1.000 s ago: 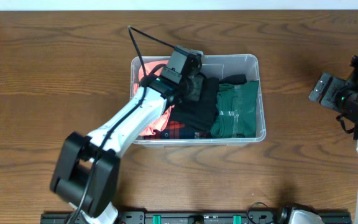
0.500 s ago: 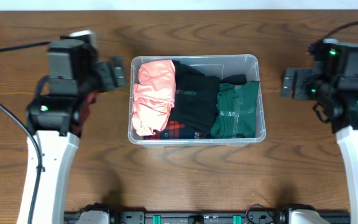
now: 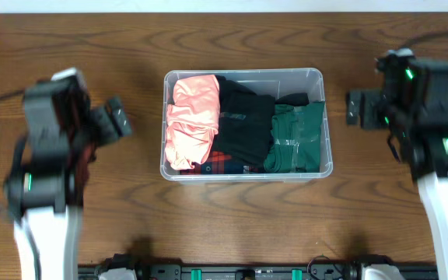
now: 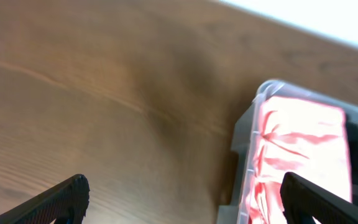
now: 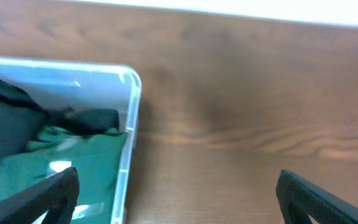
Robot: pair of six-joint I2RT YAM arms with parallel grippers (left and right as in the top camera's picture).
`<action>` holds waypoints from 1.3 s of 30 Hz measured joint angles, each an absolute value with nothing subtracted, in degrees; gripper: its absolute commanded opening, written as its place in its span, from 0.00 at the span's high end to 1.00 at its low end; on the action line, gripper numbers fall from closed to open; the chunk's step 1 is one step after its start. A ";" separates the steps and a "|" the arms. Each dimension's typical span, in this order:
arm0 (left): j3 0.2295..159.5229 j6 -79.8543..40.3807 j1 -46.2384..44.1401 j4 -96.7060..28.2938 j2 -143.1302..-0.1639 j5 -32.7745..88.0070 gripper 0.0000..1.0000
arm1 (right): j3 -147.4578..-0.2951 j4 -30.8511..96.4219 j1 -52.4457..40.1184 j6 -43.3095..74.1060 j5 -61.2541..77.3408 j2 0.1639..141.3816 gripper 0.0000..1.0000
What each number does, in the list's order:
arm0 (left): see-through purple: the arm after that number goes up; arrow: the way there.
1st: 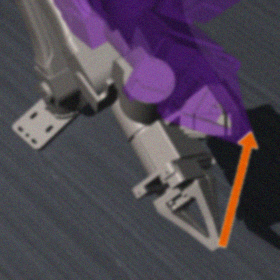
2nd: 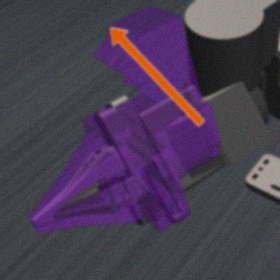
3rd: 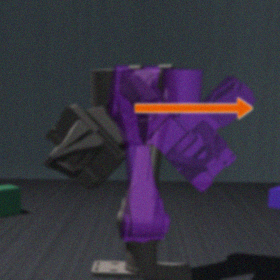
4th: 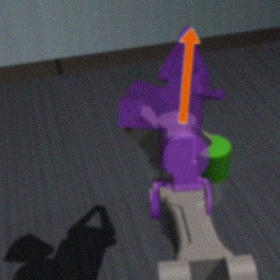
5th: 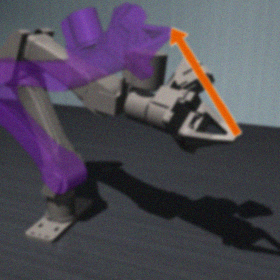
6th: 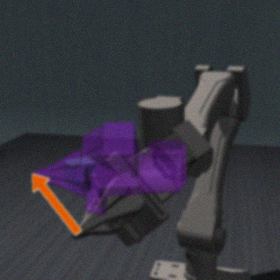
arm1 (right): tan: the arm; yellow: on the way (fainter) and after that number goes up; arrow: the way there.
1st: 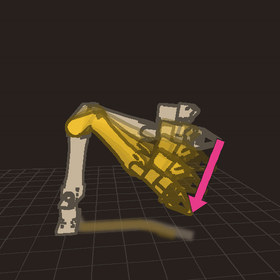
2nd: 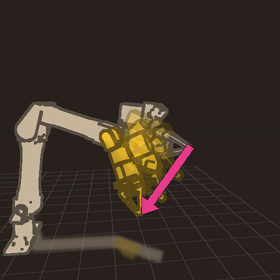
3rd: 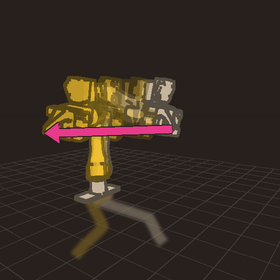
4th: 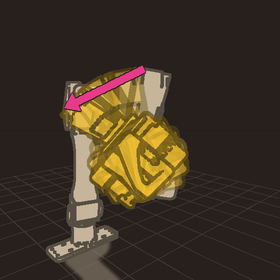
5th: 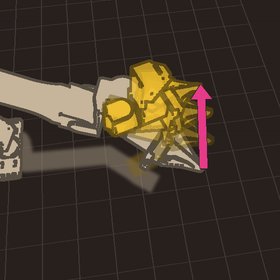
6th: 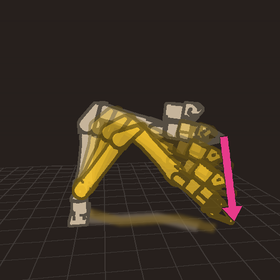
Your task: Pack container
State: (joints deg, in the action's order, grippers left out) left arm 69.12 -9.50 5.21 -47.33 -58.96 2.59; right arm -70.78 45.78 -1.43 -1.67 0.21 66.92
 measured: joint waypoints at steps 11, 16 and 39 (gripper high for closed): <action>49.52 -7.42 5.21 -47.83 -19.40 2.59 0.02 | -47.53 43.53 -4.01 -1.54 -1.10 27.55 0.01; 48.99 -7.40 5.21 -56.88 -14.22 2.57 0.02 | -45.98 58.96 -4.03 -1.48 -1.15 21.87 0.01; 48.84 -7.40 5.21 -66.61 -13.74 2.59 0.02 | -42.72 64.07 -5.15 -1.48 -0.93 8.19 0.01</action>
State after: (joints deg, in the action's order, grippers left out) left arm 48.84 -7.40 5.21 -66.61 -13.74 2.59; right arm -42.72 64.07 -5.15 -1.48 -0.93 8.19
